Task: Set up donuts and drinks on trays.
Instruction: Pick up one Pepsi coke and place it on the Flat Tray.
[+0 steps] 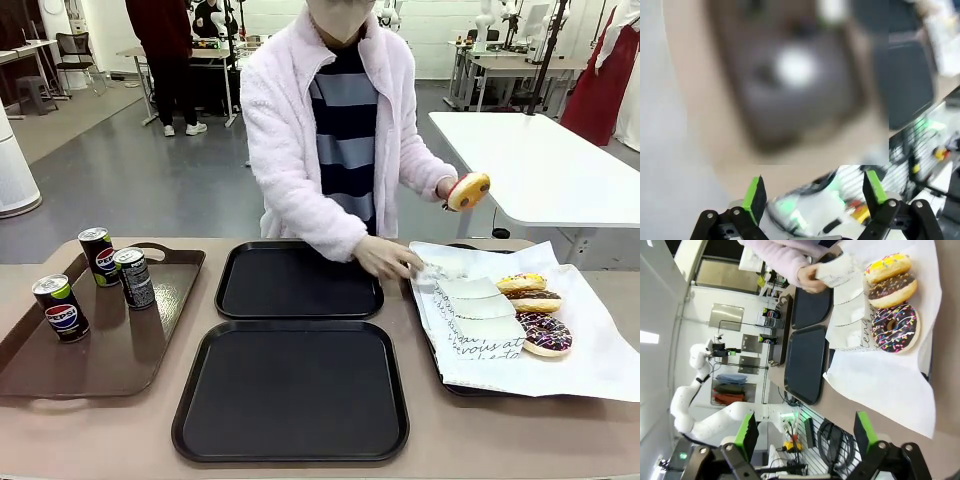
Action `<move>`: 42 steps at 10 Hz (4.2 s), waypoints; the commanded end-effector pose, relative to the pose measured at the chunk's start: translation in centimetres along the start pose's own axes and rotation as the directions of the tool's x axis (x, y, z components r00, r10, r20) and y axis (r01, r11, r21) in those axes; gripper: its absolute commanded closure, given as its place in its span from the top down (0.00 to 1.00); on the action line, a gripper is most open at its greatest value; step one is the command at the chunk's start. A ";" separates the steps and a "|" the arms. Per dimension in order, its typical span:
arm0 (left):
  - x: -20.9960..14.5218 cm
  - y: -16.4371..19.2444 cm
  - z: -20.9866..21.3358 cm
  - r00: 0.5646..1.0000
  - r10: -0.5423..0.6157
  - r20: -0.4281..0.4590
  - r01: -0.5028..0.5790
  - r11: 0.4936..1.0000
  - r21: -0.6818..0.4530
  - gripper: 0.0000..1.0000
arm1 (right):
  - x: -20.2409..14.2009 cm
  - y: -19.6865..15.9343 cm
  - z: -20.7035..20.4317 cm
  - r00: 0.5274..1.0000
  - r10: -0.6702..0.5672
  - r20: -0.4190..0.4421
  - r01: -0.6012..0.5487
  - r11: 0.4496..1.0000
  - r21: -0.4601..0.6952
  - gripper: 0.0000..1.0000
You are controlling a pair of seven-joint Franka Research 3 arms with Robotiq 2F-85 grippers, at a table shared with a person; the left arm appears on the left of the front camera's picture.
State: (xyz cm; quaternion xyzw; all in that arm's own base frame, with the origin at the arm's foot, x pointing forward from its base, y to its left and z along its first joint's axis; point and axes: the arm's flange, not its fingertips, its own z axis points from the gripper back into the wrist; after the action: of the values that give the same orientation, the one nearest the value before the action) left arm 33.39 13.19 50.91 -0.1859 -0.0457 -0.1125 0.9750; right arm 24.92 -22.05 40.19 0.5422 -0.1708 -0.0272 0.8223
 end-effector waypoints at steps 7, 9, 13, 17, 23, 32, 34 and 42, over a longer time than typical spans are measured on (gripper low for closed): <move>8.2 -4.6 -11.9 0.998 0.038 0.048 -0.054 0.918 0.393 1.00 | 0.0 0.0 0.0 1.000 0.003 0.004 -0.003 1.000 0.008 1.00; 8.8 -4.9 -12.8 0.997 0.025 0.072 -0.058 0.867 0.494 1.00 | 0.0 0.0 0.0 1.000 0.003 0.004 -0.003 1.000 0.008 1.00; 8.4 -4.8 -11.8 0.999 -0.001 0.052 -0.018 0.934 0.358 1.00 | 0.0 0.0 0.0 1.000 0.003 0.004 -0.003 1.000 0.008 1.00; 8.4 -5.2 -12.7 0.999 0.016 0.045 -0.033 0.919 0.394 1.00 | 0.0 0.0 0.0 1.000 0.003 0.004 -0.003 1.000 0.008 1.00; 9.9 -5.2 -16.3 0.995 0.102 -0.001 -0.090 0.883 0.461 0.41 | 0.0 0.0 0.0 1.000 0.003 0.004 -0.003 1.000 0.008 1.00; 10.3 -4.5 -15.0 0.992 0.124 0.014 -0.120 0.918 0.379 0.00 | 0.0 0.0 0.0 1.000 0.003 0.004 -0.003 1.000 0.008 1.00; 9.4 -6.9 -12.5 0.990 0.130 0.046 -0.138 0.913 0.383 0.54 | 0.0 0.0 0.0 1.000 0.003 0.004 -0.003 1.000 0.008 1.00; 4.7 -17.0 -3.3 0.991 0.055 0.120 -0.099 0.910 0.403 0.54 | 0.0 0.0 0.0 1.000 0.003 0.004 -0.003 1.000 0.008 1.00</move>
State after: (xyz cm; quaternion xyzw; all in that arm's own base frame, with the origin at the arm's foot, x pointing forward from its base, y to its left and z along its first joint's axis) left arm 33.87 -4.58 54.79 0.0111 -0.1066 -0.0435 0.9933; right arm 24.88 -22.08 40.19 0.5417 -0.1706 -0.0280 0.8226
